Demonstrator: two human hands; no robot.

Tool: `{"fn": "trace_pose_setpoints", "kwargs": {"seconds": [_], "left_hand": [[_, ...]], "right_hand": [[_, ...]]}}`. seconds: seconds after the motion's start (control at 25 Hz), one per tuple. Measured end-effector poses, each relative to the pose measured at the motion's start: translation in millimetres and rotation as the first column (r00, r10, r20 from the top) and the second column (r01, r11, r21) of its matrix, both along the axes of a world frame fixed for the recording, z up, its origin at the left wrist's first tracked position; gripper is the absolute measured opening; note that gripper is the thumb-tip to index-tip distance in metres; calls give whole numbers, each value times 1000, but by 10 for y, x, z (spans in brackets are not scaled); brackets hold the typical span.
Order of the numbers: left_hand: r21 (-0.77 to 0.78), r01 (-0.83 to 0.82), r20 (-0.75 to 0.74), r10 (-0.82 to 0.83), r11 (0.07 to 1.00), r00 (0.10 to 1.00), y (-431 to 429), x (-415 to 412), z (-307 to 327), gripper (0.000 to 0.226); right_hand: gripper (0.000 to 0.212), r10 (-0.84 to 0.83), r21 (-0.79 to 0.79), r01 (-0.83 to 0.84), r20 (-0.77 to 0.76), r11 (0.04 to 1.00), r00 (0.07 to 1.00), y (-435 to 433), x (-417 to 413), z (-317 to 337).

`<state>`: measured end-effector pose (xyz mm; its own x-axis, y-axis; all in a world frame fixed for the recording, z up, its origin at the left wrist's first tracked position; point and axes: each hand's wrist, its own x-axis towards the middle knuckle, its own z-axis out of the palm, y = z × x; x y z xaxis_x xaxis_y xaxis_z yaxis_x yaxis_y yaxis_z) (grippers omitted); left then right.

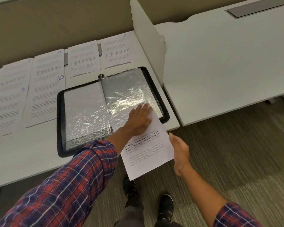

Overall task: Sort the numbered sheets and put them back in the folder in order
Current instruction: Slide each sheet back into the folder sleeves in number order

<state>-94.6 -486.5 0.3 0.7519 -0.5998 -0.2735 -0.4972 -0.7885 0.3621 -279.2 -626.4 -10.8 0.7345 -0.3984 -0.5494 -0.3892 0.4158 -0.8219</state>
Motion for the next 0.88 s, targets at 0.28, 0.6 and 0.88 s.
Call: {"fn": "trace_pose_setpoints", "kwargs": {"seconds": [0.28,0.6,0.88], "left_hand": [[-51,-91,132,97,995,987,252,-63,-80,67],[-91,-180,346,200,980,917,687,-163,-45,45],[-231,-165,381,245,959,892,735,-239,16,16]], "right_hand": [[46,-26,313,20,14,950,1000,387,-390,-159],[32,20,287,-9,-37,958,999,655,-372,-75],[28,-23,339,31,-29,940,999,801,-212,93]]}}
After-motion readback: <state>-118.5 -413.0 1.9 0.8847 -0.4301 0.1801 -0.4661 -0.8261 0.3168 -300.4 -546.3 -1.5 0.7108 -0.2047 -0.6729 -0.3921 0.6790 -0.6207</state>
